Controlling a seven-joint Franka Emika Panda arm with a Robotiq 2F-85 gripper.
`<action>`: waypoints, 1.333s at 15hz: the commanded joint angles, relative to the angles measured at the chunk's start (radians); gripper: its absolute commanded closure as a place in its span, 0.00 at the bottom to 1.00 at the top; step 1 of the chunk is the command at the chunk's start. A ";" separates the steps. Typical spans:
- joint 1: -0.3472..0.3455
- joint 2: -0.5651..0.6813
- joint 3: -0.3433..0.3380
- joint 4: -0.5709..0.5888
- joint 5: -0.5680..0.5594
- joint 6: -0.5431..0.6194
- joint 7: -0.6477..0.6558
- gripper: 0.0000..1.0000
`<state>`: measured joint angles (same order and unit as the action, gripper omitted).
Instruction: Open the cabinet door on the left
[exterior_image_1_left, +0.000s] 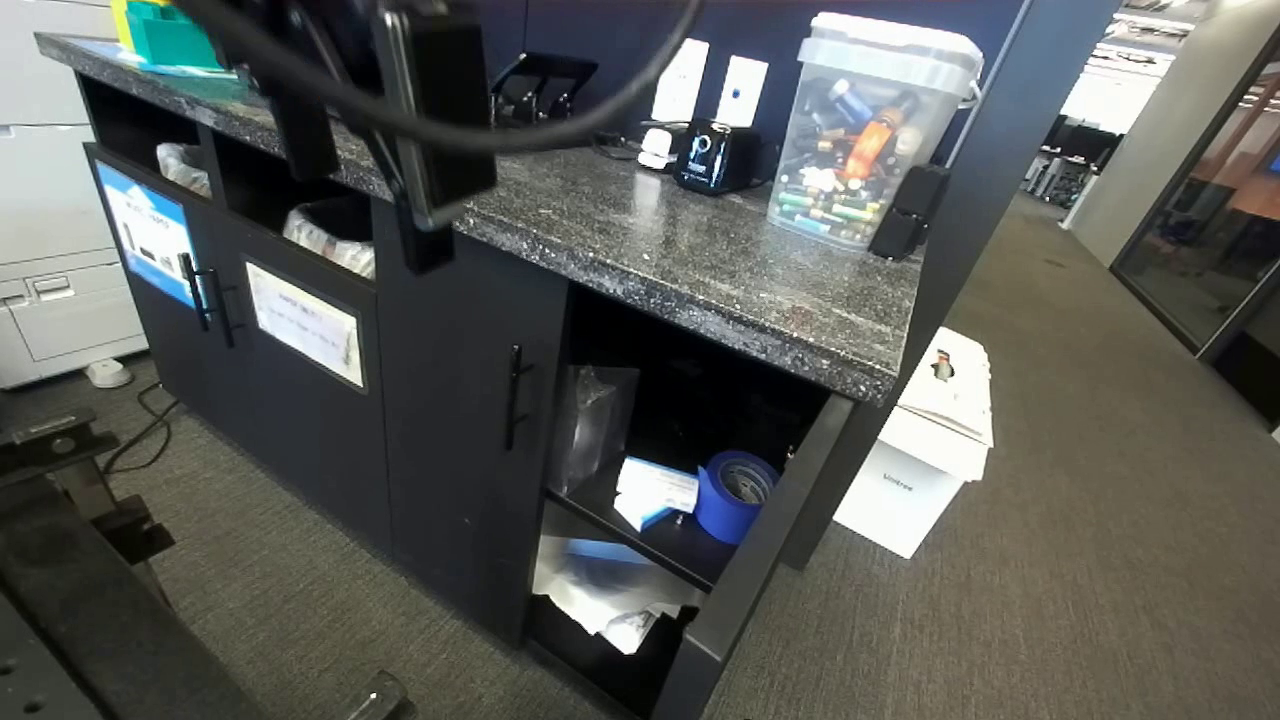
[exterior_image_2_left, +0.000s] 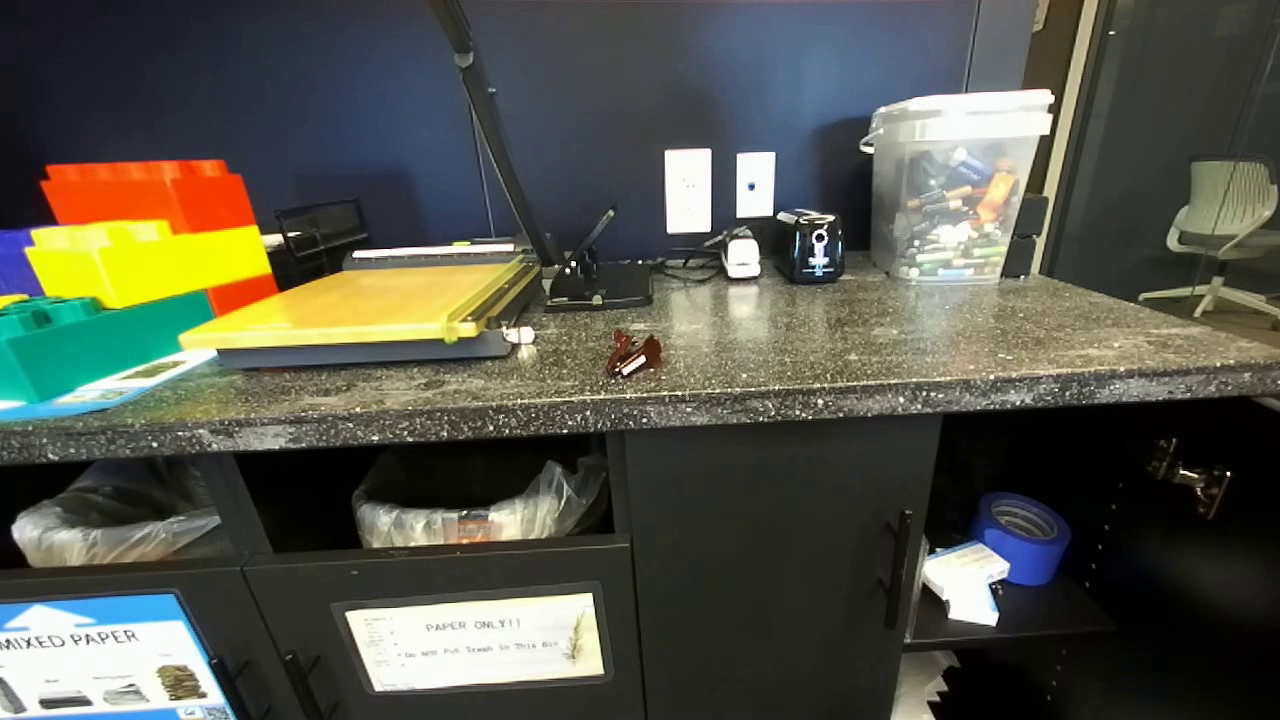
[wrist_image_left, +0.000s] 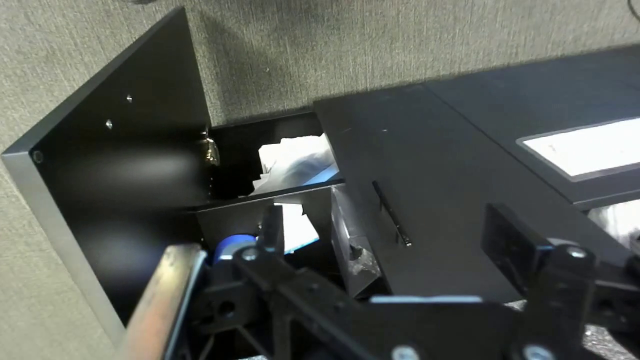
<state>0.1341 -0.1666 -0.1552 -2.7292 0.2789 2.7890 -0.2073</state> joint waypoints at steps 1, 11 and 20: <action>0.078 0.258 0.015 0.066 0.180 0.247 -0.038 0.00; 0.100 0.908 0.125 0.504 0.107 0.500 0.195 0.00; 0.195 1.272 0.068 0.825 0.017 0.589 0.365 0.00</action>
<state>0.2978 1.0487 -0.0705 -1.9638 0.3167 3.3069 0.1119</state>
